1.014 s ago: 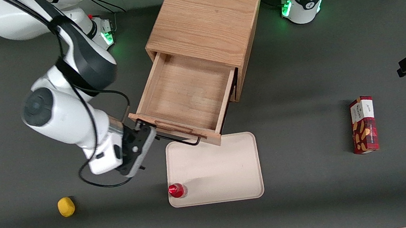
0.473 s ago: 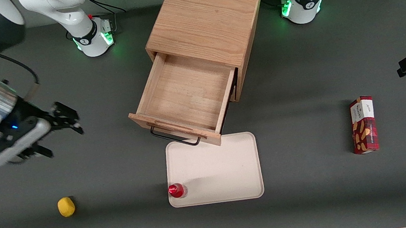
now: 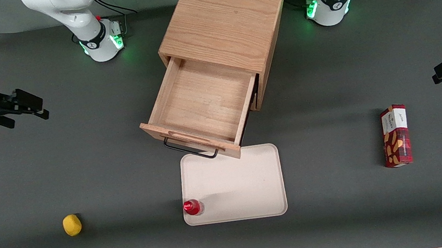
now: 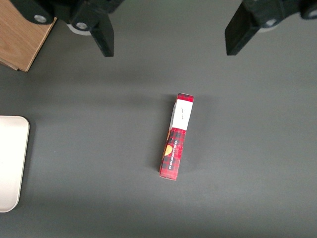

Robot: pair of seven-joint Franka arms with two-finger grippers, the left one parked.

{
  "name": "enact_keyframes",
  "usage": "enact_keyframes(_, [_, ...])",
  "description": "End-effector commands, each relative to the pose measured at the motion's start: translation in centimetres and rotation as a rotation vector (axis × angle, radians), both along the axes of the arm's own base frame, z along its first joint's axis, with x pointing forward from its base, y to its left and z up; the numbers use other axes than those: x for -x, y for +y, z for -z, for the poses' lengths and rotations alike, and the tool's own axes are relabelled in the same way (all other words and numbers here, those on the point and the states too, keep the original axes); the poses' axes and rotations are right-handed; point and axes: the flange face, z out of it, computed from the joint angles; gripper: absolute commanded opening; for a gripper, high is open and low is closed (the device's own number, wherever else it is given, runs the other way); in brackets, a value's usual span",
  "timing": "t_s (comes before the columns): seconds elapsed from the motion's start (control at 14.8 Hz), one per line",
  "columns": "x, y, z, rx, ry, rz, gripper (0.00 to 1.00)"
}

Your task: Open upper drawer

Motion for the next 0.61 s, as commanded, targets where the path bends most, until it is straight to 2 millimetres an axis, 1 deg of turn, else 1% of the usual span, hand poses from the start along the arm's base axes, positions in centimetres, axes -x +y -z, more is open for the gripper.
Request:
enact_keyframes(0.0, [1.31, -1.17, 1.19, -0.002, 0.039, 0.055, 1.00])
enact_keyframes(0.2, [1.11, -1.57, 1.61, 0.052, 0.042, 0.050, 1.00])
enact_keyframes(0.34, [1.03, -0.88, 1.85, 0.061, 0.045, 0.034, 1.00])
enact_keyframes(0.54, [0.95, -0.74, 1.94, 0.062, 0.046, 0.032, 1.00])
